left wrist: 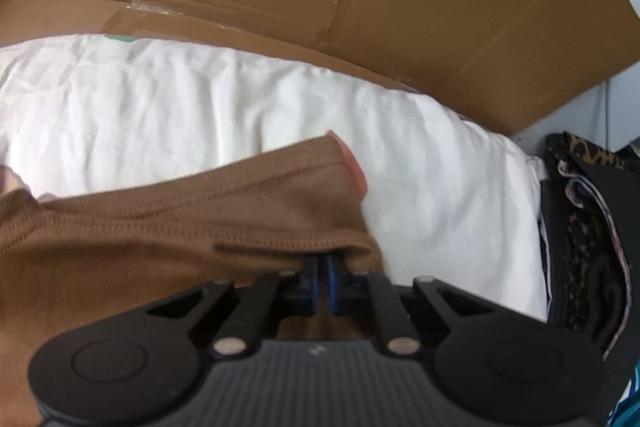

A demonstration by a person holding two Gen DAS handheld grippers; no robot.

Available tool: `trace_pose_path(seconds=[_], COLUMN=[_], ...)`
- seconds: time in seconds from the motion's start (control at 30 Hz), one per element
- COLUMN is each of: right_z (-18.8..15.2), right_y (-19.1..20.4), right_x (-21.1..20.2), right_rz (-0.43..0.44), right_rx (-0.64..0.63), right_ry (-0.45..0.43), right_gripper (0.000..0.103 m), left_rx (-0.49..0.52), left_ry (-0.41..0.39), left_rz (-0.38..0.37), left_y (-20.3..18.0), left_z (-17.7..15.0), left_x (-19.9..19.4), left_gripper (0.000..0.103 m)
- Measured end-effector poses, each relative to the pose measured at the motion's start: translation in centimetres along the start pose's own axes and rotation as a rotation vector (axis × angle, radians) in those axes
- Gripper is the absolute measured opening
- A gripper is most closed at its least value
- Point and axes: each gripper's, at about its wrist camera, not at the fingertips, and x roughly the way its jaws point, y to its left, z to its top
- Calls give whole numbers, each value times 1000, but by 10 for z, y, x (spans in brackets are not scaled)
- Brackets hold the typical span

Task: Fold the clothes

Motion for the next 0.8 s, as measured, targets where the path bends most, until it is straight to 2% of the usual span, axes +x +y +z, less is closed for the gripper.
trace_pose_path(seconds=[0.23,0.37,0.5,0.63,0.8], right_z=[-11,-13,-12,-7,7], right_y=[-10,-10,-6,6,19], right_x=[0,-9,-21,-25,-14], right_rz=[-24,-22,5,16,8], right_rx=[-8,1,1,-22,-52], right_ry=[27,25,-7,-49,-68], right_gripper=[24,24,25,25,25], left_rx=[-2,2,37,64,85], left_ry=[14,35,17,-15,-42], left_rz=[14,15,31,51,113], left_y=[1,2,10,29,58], left_z=[7,12,16,17,12], left_x=[5,-7,-35,-70,-101], left_gripper=[3,5,15,16,23])
